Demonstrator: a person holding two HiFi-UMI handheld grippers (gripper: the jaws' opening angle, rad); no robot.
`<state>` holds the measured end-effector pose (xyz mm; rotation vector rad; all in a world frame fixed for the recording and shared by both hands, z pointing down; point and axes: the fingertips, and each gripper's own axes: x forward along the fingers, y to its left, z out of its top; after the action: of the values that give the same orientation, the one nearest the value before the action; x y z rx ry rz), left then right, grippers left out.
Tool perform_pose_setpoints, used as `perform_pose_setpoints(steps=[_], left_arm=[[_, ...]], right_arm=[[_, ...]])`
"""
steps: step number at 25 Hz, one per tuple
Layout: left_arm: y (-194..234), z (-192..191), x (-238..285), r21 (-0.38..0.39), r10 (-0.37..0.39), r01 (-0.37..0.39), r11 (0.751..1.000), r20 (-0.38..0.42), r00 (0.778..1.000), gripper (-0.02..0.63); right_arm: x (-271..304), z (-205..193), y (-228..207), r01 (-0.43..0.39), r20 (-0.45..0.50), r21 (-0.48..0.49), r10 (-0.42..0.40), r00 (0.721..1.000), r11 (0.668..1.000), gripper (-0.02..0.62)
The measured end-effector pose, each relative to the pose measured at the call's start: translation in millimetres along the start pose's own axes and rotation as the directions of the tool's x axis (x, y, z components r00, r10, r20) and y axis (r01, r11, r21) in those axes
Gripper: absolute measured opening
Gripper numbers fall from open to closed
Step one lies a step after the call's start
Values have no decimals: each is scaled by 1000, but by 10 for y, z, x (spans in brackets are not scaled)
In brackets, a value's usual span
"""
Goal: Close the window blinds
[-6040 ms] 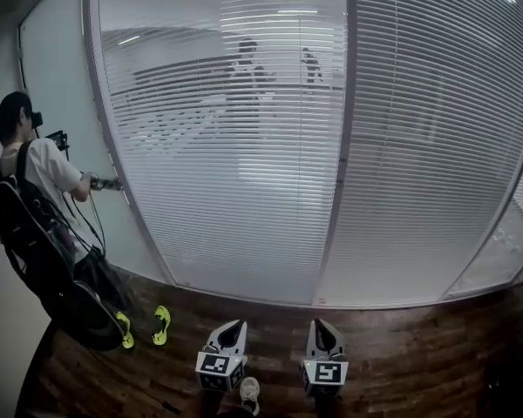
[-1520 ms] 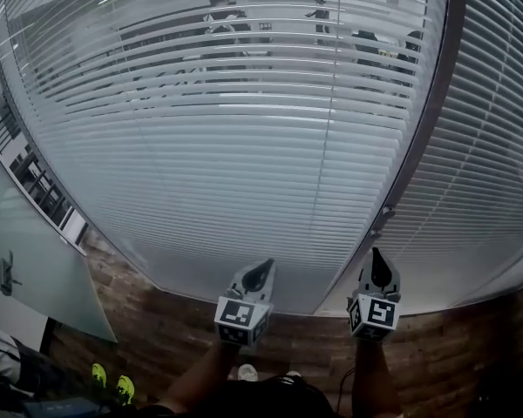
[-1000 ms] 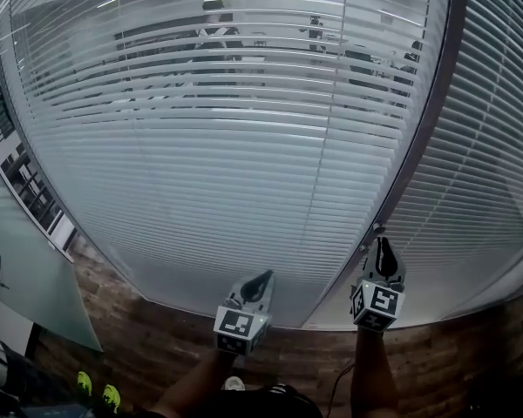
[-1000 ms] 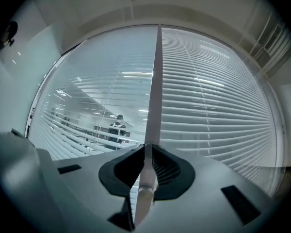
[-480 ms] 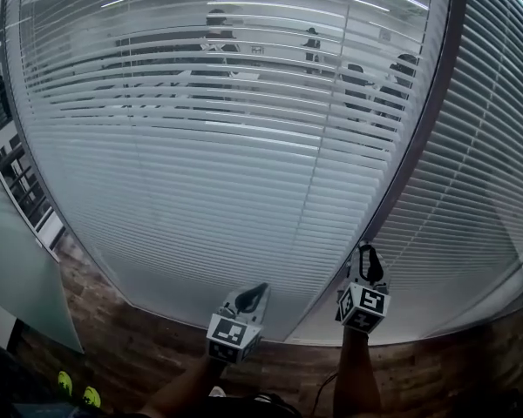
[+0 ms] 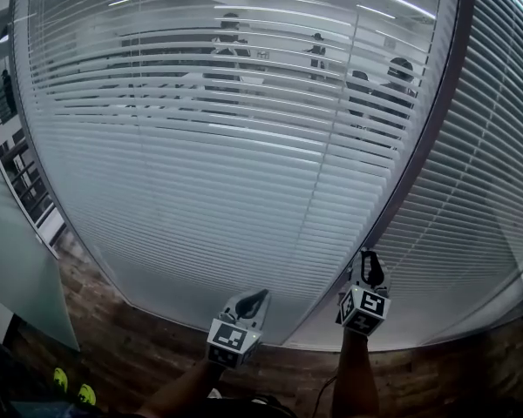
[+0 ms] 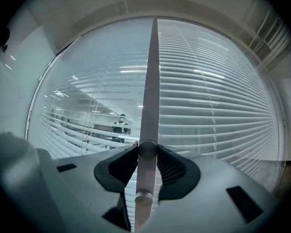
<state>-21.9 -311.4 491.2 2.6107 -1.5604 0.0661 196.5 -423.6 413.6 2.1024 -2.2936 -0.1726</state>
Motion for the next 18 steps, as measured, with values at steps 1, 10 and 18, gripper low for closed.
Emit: perform_pose_setpoints(steps=[1,10,18], left_arm=[[-4,-23,-5,3,-2,2,1000,2,1000,0],[-67,179,-56,-5,-18,18,1000,25,1000,0],[-96,229,-59,-10,-33,34,999,30,999,0]], right_arm=[[-5,-29,5,2,0,1,-2,1000,1000,119],[-22,60,-19,1,-7,-62,-1,1000,998,120],[-18,121,40,-16,-13,-290,13,1000,957,120]])
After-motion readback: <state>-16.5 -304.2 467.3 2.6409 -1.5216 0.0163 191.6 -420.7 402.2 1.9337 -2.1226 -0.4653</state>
